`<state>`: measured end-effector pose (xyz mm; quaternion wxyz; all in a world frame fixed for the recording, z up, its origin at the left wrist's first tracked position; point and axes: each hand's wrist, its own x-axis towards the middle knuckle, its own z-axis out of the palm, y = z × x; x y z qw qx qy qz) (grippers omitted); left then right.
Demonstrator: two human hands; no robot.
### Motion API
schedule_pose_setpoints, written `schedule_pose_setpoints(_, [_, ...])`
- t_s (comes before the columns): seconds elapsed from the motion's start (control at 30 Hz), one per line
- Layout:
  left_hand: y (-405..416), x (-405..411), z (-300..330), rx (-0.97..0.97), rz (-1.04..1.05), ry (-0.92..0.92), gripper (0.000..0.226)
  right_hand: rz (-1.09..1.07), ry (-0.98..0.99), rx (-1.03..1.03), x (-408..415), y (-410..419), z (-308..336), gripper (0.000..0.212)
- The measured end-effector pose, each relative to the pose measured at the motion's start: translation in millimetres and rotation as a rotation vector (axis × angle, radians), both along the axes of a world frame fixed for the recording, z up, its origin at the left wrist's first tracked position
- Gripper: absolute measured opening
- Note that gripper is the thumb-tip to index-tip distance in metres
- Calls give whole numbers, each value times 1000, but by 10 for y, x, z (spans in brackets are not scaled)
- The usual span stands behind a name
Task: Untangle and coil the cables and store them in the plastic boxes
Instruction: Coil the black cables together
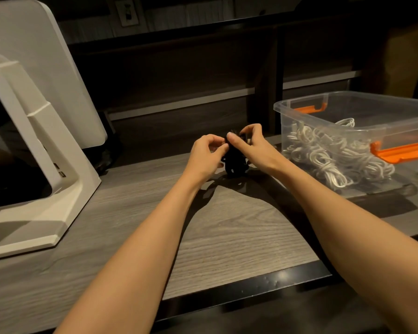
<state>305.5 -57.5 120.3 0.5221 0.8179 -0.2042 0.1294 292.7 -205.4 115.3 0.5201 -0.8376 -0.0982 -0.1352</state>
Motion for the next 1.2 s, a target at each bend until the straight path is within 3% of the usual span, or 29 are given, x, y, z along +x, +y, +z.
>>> schedule_pose_setpoints(0.1, [-78,20,2,76,64,-142,14,-35,-39,-47,39,6,-27,54])
schedule_pose_setpoints(0.27, [-111,2,-32,14,87,-152,4,-66,-39,-42,89,-21,-20,34])
schedule_pose_setpoints(0.43, [-100,22,-55,-111,91,-15,5,-48,51,7,64,-13,-1,27])
schedule_pose_setpoints(0.6, [-77,-44,-23,-444,-7,256,12,-13,119,128,42,-42,17,31])
schedule_pose_setpoints(0.87, [-88,-75,7,-754,-54,472,14,46,148,241,43,-58,9,32])
schedule_pose_setpoints(1.03, [-72,-31,-25,-700,-77,495,21,-18,147,181,70,-38,-30,35])
schedule_pose_setpoints(1.2, [-47,-20,-75,-311,-43,391,25,-71,186,147,65,-16,-48,41])
